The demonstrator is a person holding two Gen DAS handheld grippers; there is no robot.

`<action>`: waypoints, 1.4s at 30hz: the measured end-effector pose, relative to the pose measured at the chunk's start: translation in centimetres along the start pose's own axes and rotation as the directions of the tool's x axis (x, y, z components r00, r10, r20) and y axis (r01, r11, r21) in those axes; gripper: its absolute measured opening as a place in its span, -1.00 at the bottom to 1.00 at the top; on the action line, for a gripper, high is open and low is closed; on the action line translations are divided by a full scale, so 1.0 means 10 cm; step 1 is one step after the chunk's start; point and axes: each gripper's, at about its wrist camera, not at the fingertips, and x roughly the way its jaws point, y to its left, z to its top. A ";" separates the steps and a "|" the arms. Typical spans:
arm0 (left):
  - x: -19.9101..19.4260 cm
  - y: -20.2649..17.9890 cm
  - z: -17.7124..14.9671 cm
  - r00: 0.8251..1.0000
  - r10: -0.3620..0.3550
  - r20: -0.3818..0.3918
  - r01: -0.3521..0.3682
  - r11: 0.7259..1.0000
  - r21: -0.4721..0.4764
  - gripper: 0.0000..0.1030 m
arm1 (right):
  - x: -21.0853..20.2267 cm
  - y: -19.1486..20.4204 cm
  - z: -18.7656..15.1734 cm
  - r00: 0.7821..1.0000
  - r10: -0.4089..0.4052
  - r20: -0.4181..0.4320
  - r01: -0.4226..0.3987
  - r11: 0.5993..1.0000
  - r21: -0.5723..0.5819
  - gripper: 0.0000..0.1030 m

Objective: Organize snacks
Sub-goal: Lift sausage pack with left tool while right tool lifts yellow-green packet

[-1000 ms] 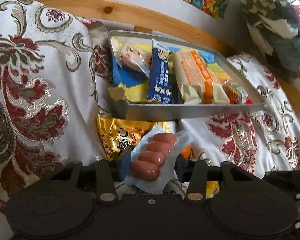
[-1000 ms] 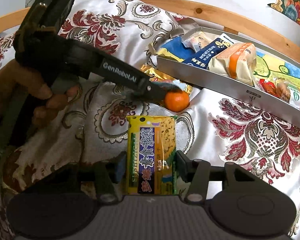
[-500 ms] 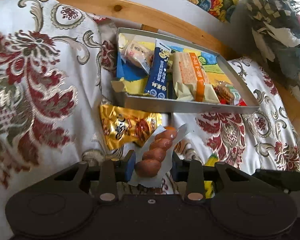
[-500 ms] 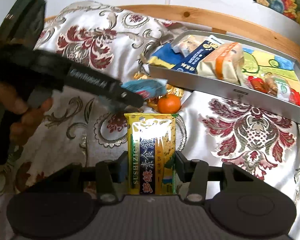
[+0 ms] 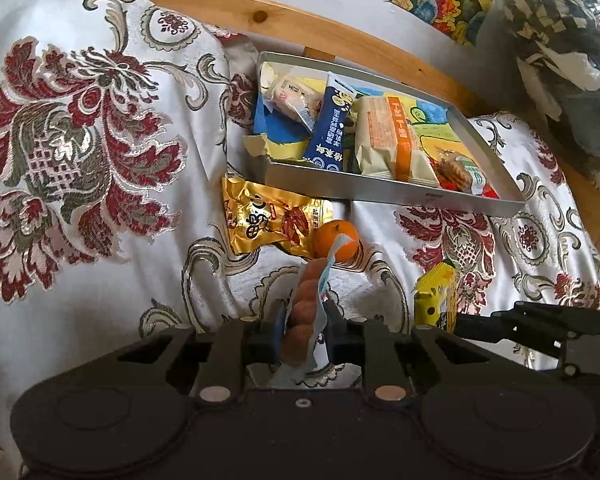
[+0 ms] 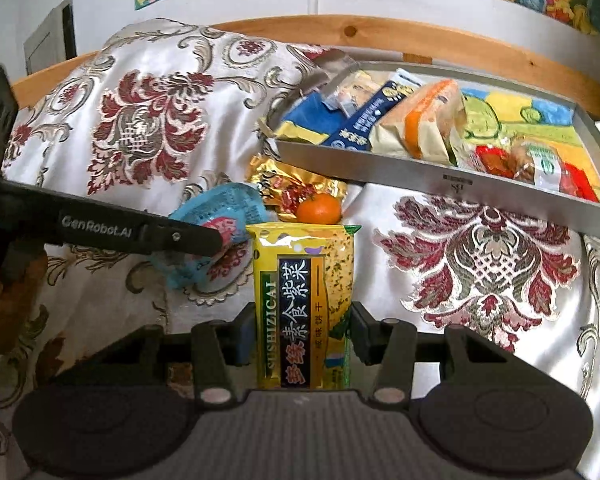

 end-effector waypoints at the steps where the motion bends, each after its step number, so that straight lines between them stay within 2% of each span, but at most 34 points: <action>1: 0.03 0.00 -0.01 1.000 0.004 -0.001 -0.004 1.000 0.010 -0.56 | 0.01 -0.01 0.00 1.000 0.002 -0.004 -0.002 1.000 0.005 0.02; 7: 0.19 0.02 -0.04 0.997 0.071 0.024 -0.072 0.997 0.025 -0.45 | 0.13 0.02 -0.03 0.999 0.009 -0.034 -0.010 1.000 -0.015 0.04; 16: 0.24 0.12 -0.02 0.995 0.056 0.079 -0.055 0.998 -0.019 -0.44 | 0.27 0.06 -0.08 0.999 -0.001 -0.045 0.000 1.000 -0.030 0.14; 18: 0.24 0.10 -0.03 0.995 0.058 0.086 -0.056 0.998 -0.021 -0.47 | 0.27 0.08 -0.10 0.999 -0.006 -0.035 0.005 0.999 -0.046 0.02; 22: 0.20 0.07 -0.05 0.991 0.033 0.129 -0.031 0.999 -0.020 -0.58 | 0.22 0.15 -0.11 1.000 0.000 0.000 0.000 0.994 -0.110 0.02; 26: 0.17 -0.01 -0.07 0.985 0.025 0.172 -0.029 0.999 0.019 -0.64 | 0.14 0.20 -0.09 0.999 -0.009 0.050 0.017 0.988 -0.156 0.02; 35: 0.15 -0.10 -0.03 0.981 0.044 0.189 -0.055 0.997 0.058 -0.66 | -0.08 0.10 -0.05 0.994 -0.039 0.105 0.053 0.990 -0.134 0.02; 42: 0.04 -0.12 0.07 0.978 0.056 0.201 -0.061 0.998 0.016 -0.66 | -0.30 0.08 -0.07 0.989 -0.062 0.136 0.082 0.986 -0.148 0.02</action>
